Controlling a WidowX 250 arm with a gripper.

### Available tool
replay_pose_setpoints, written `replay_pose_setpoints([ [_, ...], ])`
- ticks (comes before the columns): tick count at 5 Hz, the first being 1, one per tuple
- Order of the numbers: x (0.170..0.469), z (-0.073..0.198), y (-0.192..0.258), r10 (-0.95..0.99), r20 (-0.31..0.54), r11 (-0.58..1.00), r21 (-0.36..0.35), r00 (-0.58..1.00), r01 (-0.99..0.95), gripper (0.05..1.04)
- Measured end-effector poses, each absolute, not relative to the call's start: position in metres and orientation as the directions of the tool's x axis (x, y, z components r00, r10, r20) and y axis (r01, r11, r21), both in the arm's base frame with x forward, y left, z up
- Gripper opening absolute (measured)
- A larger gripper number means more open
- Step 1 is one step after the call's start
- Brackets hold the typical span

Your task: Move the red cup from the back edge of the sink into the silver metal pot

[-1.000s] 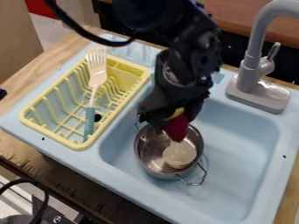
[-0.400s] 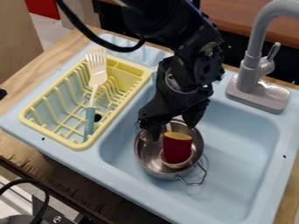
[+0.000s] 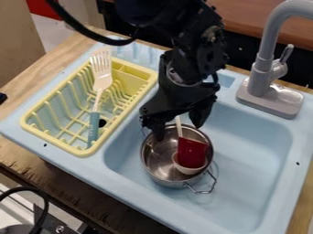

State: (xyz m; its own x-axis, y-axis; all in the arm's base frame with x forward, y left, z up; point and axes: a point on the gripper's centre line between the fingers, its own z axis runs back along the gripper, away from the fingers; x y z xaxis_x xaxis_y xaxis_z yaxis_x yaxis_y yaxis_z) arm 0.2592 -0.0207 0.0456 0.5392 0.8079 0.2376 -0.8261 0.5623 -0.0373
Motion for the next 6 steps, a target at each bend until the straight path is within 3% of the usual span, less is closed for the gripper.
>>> replay_pose_setpoints([
  [2, 0.257, 0.048, -0.030, 0.691, 0.222, 0.708, -0.011, 0.688, -0.707, 0.999],
  [4, 0.251, 0.052, -0.043, 0.462, 0.253, 0.883, -0.048, 0.850, -0.466, 0.998],
  [6, 0.247, 0.056, -0.032, 0.450, 0.241, 0.888, -0.021, 0.860, -0.459, 0.999],
])
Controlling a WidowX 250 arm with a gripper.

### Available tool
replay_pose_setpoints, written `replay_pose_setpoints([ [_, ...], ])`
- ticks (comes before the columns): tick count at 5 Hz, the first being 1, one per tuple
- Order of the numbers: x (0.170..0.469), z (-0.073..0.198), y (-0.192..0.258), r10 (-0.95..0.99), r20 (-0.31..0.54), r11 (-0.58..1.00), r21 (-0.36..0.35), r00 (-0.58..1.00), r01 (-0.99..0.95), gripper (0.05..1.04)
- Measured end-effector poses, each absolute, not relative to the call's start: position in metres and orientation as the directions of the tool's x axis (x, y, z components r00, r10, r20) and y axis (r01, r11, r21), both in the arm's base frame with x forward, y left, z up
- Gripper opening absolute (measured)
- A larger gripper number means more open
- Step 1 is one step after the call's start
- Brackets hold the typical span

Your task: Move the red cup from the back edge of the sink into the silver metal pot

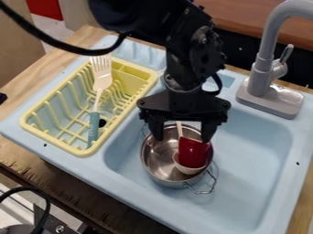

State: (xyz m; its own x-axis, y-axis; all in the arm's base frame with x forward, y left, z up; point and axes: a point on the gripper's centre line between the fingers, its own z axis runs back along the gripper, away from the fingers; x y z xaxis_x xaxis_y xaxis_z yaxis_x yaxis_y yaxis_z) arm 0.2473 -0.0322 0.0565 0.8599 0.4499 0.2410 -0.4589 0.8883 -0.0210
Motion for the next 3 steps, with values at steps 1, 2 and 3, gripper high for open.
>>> replay_pose_setpoints([
  [1, 0.240, 0.063, -0.016, 0.446, 0.230, 0.889, 0.000, 0.865, -0.458, 0.999],
  [2, 0.235, 0.067, -0.001, 0.432, 0.236, 0.896, -0.006, 0.870, -0.443, 0.999],
  [3, 0.230, 0.071, 0.025, 0.402, 0.216, 0.912, -0.008, 0.890, -0.410, 0.999],
])
